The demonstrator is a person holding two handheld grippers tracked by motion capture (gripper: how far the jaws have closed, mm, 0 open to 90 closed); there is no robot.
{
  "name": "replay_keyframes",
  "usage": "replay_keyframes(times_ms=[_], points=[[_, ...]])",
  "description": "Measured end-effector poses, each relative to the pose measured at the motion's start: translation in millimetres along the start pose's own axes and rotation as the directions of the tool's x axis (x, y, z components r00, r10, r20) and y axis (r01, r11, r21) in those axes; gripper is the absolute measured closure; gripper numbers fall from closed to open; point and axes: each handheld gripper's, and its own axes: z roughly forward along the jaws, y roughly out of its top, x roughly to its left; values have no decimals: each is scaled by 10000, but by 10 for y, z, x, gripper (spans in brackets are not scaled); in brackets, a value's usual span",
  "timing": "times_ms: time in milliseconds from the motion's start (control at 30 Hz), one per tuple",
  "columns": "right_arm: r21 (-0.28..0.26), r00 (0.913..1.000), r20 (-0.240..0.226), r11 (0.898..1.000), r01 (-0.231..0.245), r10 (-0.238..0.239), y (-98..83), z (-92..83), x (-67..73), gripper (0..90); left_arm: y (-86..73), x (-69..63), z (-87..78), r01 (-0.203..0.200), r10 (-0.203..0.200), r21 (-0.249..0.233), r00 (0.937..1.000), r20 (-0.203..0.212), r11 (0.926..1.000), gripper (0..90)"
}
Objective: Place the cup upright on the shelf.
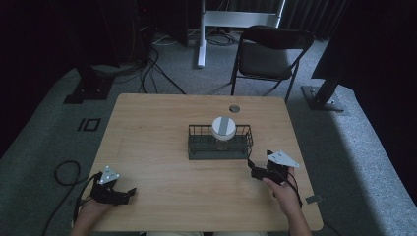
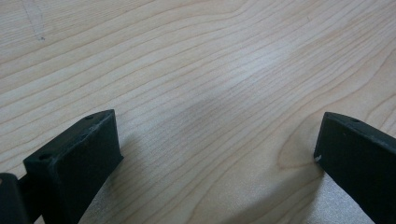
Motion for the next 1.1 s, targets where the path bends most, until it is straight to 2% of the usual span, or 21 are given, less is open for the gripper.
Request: replay_keyframes(times_ms=[167,600,867,1100], points=[[276,9995,309,9996,-61,52,-87,20,-69,133,0,1,0,-5,5,0,10000,4,10000,5],[977,9943,941,9934,-599,507,-260,75,-223,133,0,0,0,11,-11,4,10000,1,10000,5],[1298,9851,1503,9861,-1038,839,-318,76,-319,133,0,-1,0,11,-11,0,10000,0,10000,5],[1596,9729,1982,9754,-1521,1192,-374,87,-400,133,0,-1,0,14,-14,0,10000,1,10000,5]])
